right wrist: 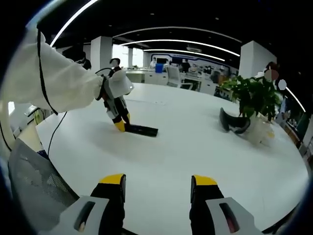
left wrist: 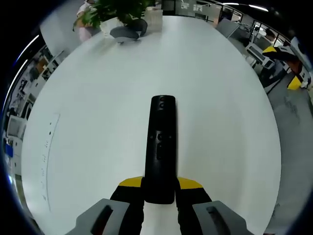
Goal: Press the specified remote control buttons in sequence, fully releasing each button before pressing the next.
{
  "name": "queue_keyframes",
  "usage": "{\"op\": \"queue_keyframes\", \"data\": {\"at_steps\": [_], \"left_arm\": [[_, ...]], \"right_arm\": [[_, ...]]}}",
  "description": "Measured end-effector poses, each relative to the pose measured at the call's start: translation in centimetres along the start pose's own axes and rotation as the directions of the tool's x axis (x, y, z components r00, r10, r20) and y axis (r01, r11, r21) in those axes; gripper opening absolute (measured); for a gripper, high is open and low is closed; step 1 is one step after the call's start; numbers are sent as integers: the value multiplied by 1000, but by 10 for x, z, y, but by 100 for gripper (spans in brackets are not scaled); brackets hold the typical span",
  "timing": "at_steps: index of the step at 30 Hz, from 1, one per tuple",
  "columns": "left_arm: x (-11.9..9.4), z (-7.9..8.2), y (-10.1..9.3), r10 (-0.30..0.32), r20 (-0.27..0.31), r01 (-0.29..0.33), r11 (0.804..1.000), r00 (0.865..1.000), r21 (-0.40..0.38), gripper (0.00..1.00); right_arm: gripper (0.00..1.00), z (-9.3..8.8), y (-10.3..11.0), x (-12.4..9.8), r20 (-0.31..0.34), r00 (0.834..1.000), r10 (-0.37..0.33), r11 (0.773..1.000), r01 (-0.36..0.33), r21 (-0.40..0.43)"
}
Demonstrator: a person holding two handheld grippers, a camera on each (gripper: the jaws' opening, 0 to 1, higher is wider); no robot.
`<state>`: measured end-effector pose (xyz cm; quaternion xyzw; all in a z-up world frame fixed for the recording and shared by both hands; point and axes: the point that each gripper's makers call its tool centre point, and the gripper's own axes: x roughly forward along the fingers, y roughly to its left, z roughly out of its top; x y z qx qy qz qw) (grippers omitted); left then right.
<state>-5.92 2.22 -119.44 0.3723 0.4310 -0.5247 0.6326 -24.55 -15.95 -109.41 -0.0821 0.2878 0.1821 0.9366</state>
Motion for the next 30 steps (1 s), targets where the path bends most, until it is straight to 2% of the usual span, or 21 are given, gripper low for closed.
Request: {"op": "queue_keyframes", "data": {"at_steps": [5, 18, 30], "left_arm": [[0, 0, -16, -5, -1, 5, 1000, 1000, 8, 24], [-1, 1, -48, -2, 24, 2, 1000, 1000, -6, 24], [-1, 2, -77, 0, 46, 0, 1000, 999, -14, 24]], "right_arm": [[45, 1, 1, -1, 8, 1000, 4, 1000, -4, 2], [23, 3, 9, -4, 13, 999, 50, 999, -50, 10], [10, 5, 11, -6, 23, 998, 66, 998, -66, 8]]}}
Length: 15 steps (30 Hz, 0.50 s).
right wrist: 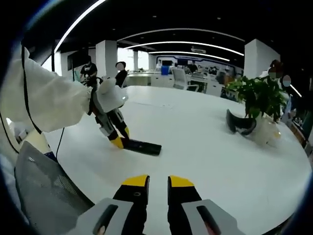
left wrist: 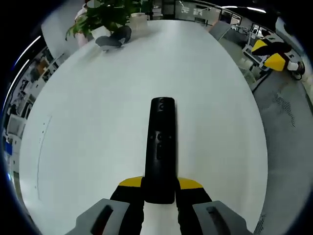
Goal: Press the specified remote control buttons in sequence, fully releasing each button before pressing the next.
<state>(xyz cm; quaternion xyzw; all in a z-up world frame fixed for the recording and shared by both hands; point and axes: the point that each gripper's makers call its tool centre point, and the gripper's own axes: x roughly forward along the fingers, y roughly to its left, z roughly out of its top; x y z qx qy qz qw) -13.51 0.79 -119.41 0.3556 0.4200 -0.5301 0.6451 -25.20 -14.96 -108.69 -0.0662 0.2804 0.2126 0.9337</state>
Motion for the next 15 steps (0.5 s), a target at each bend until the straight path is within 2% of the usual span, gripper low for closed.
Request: {"op": "queue_keyframes", "data": {"at_steps": [15], "left_arm": [[0, -1, -35, 3, 2, -3, 1000, 1000, -12, 24]], "right_arm": [[5, 1, 4, -2, 7, 1000, 22, 1000, -22, 2]]}}
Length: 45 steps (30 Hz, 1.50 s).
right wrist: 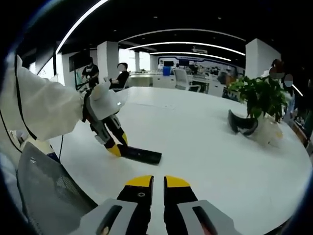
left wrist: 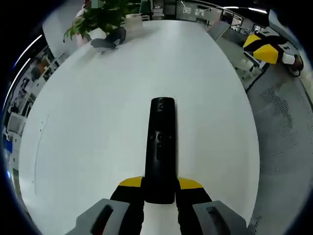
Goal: Press the specified remote control buttons in sequence, fully releasing each button before pressing the next.
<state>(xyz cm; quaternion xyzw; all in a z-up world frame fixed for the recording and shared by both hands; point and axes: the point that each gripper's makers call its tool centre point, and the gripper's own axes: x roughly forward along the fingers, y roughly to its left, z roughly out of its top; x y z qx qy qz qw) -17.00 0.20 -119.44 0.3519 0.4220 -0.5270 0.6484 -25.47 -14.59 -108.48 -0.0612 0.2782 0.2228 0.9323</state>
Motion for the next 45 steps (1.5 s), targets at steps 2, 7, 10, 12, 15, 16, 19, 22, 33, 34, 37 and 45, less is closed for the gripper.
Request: {"op": "queue_keyframes", "data": {"at_steps": [2, 7, 10, 12, 15, 16, 19, 22, 33, 34, 37, 45], "left_arm": [[0, 0, -5, 1, 4, -1, 1000, 1000, -4, 24], [0, -1, -19, 0, 15, 0, 1000, 1000, -4, 24], [-1, -1, -27, 3, 27, -2, 1000, 1000, -8, 24], [-1, -2, -32, 2, 36, -1, 1000, 999, -13, 24], [-2, -3, -40, -1, 42, 2, 1000, 999, -11, 24], [-2, -3, -42, -2, 43, 2, 1000, 999, -11, 24], [-2, -3, -48, 5, 50, -4, 1000, 999, -22, 24], [-3, -4, -55, 7, 58, -5, 1000, 998, -29, 24], [-4, -6, -82, 21, 88, -16, 998, 996, -63, 24], [-4, -6, -84, 22, 90, -16, 998, 996, -67, 24], [-5, -7, -94, 25, 94, -19, 997, 995, -71, 24], [-7, -11, -116, 20, 120, -12, 998, 993, -67, 24]], "right_arm": [[4, 0, 0, 0, 2, 1000, 2, 1000, -2, 1], [0, 0, 3, 0, 0, 1000, 14, 1000, -14, -3], [0, -1, 3, -1, -1, 1000, 11, 1000, -11, -13], [0, -1, 3, -1, -1, 1000, 8, 1000, -8, -15], [0, 0, 2, -2, 1, 1000, 4, 1000, -4, -15], [0, -1, 2, -2, -1, 1000, 3, 1000, -3, -15], [0, 0, 3, -2, -2, 1000, 13, 1000, -13, -6], [0, -1, 4, -1, -4, 1000, 16, 1000, -16, -8], [0, -7, 12, 2, -52, 997, 53, 999, -53, -8], [0, -8, 14, 2, -59, 996, 62, 998, -63, -10], [0, -12, 18, 5, -86, 993, 84, 996, -85, -14], [0, -26, 22, 9, -182, 977, 112, 994, -113, 6]]}}
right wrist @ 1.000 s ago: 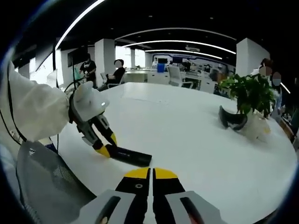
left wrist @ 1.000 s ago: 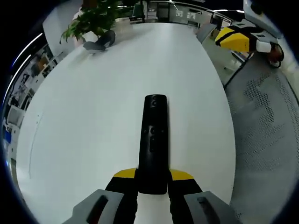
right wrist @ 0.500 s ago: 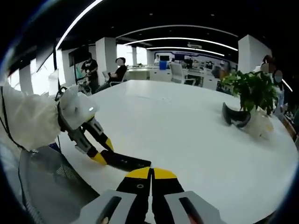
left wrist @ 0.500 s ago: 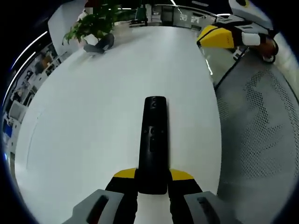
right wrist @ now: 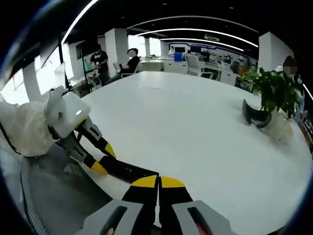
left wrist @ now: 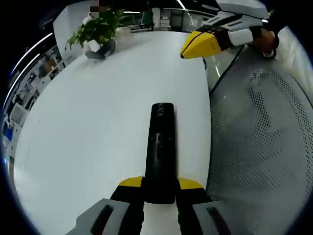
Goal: Press the specified remote control buttons in sequence, fully releasing each button before pressing the next.
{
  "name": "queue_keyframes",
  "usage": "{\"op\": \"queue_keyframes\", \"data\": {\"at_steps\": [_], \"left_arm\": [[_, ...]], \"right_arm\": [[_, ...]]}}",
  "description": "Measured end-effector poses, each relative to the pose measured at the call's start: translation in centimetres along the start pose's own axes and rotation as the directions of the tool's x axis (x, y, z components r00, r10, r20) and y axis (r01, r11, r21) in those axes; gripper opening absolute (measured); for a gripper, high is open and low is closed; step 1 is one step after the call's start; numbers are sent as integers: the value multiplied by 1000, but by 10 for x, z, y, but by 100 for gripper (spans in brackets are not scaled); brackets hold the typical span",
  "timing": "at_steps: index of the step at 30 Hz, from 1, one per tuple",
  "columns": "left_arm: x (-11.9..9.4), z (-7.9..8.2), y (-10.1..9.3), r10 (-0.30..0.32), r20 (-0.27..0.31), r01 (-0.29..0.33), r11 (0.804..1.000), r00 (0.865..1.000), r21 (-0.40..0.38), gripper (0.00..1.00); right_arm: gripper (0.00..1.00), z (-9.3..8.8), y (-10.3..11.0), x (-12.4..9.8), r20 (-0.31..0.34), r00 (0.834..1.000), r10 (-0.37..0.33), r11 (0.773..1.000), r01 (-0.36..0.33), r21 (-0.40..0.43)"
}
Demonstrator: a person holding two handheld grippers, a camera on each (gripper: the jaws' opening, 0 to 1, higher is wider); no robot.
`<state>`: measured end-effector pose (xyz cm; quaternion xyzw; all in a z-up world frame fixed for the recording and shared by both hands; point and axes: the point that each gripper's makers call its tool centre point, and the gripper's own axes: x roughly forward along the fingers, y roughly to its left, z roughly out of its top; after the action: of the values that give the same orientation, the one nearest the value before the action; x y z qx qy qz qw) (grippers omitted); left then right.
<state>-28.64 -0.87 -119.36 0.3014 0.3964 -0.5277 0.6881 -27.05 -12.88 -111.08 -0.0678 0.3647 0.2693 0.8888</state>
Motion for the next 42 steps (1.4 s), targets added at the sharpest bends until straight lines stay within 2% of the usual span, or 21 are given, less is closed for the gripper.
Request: {"op": "queue_keyframes", "data": {"at_steps": [3, 7, 8, 10, 13, 14, 15, 18, 20, 25, 29, 32, 35, 36, 40, 42], "left_arm": [[-2, -2, -8, 6, 10, -6, 1000, 1000, -8, 24], [-3, -5, -16, 11, 24, -10, 1000, 1000, -14, 24], [-3, -5, -16, 17, 36, -16, 1000, 999, -19, 24], [-3, -5, -16, 28, 70, -25, 999, 997, -39, 24], [-4, -6, -18, 32, 101, -27, 998, 994, -54, 24], [-4, -6, -19, 34, 111, -28, 998, 993, -54, 24], [-4, -6, -19, 36, 117, -29, 998, 992, -56, 24], [-4, -6, -19, 35, 146, -28, 998, 989, -56, 24], [-4, -6, -19, 35, 168, -27, 998, 985, -52, 24], [-6, -5, -20, 41, 228, -33, 999, 973, -40, 24], [-6, -2, -21, 28, 232, -25, 1000, 972, -16, 24], [-6, -3, -21, 22, 246, -21, 1000, 969, -9, 24], [-6, -2, -22, 23, 247, -23, 1000, 969, -3, 24], [-6, -2, -22, 22, 248, -23, 1000, 969, 0, 24], [-7, -2, -23, 19, 257, -20, 1000, 966, 4, 24], [-7, -2, -23, 24, 261, -26, 1000, 965, 5, 24]], "right_arm": [[0, -4, 0, 3, -38, 999, 14, 1000, -14, 13], [0, -7, 10, 13, -106, 991, 84, 996, -81, 27], [0, -11, 12, 17, -147, 985, 93, 995, -88, 39], [0, -16, 16, 26, -187, 976, 115, 993, -106, 59], [0, -30, 17, 37, -279, 951, 131, 990, -110, 92], [0, -32, 18, 41, -284, 948, 141, 988, -115, 105], [0, -33, 16, 47, -271, 952, 140, 988, -115, 107], [0, -36, 14, 52, -279, 951, 135, 987, -106, 118], [0, -33, 13, 54, -262, 954, 145, 985, -113, 132], [0, -42, 17, 54, -283, 941, 186, 967, -125, 222], [0, -42, 16, 54, -285, 942, 178, 969, -117, 218], [0, -38, 21, 55, -262, 944, 200, 959, -134, 249], [0, -50, 20, 56, -312, 929, 199, 959, -120, 255], [0, -44, 22, 56, -283, 936, 209, 954, -131, 272], [0, -46, 21, 55, -273, 936, 220, 938, -127, 322], [0, -45, 23, 55, -279, 935, 217, 944, -128, 305]]}}
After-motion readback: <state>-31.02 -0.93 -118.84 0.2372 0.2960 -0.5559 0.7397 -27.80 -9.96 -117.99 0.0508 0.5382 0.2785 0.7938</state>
